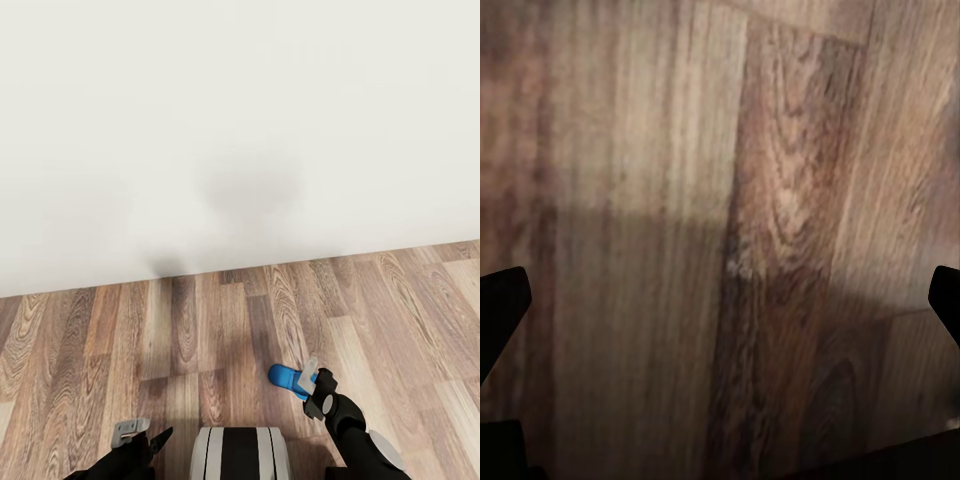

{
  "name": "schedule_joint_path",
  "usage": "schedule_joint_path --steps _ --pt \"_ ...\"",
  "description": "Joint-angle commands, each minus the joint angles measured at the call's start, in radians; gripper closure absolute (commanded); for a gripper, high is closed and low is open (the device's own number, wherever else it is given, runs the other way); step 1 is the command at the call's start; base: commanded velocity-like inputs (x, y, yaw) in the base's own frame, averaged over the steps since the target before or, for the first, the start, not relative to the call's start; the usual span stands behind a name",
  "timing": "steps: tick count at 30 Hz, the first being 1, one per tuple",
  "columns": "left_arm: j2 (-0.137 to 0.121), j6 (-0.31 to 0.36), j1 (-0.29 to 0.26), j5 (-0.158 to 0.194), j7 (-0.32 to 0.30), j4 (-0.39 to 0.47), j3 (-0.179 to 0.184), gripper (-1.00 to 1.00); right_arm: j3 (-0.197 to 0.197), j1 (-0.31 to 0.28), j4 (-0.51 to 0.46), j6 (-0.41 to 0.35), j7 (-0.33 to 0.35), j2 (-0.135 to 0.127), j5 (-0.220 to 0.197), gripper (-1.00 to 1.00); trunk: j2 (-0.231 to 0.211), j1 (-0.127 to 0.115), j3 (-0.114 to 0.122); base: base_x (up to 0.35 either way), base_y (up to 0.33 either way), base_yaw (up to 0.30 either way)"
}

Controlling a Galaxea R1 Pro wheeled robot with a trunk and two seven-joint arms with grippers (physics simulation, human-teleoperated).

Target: In the bedroom, move the book from the bed onto either nightstand, and place the two sandals side by side next to the bed.

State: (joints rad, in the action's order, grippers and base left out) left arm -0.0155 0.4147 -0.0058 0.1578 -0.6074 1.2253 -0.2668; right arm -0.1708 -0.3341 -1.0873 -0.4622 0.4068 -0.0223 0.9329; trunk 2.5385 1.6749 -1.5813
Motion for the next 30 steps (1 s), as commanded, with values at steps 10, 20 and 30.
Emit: schedule_joint_path --steps 10,20,30 --pt "0.000 0.009 0.000 0.009 -0.003 -0.001 -0.003 -1.00 -0.003 0.000 -0.001 -0.004 0.007 -0.001 0.011 -1.00 0.000 0.000 -0.001 0.000 0.098 0.000" --pt "0.000 0.007 0.000 0.009 -0.002 -0.002 -0.004 -1.00 -0.003 0.000 -0.002 -0.004 0.007 -0.001 0.011 -1.00 0.000 0.000 -0.001 0.018 0.016 0.000" --pt "0.001 0.007 0.000 0.007 0.001 -0.003 -0.001 -1.00 -0.003 0.000 -0.002 -0.004 0.008 -0.001 0.011 -1.00 0.000 0.000 -0.001 0.066 0.000 0.000"
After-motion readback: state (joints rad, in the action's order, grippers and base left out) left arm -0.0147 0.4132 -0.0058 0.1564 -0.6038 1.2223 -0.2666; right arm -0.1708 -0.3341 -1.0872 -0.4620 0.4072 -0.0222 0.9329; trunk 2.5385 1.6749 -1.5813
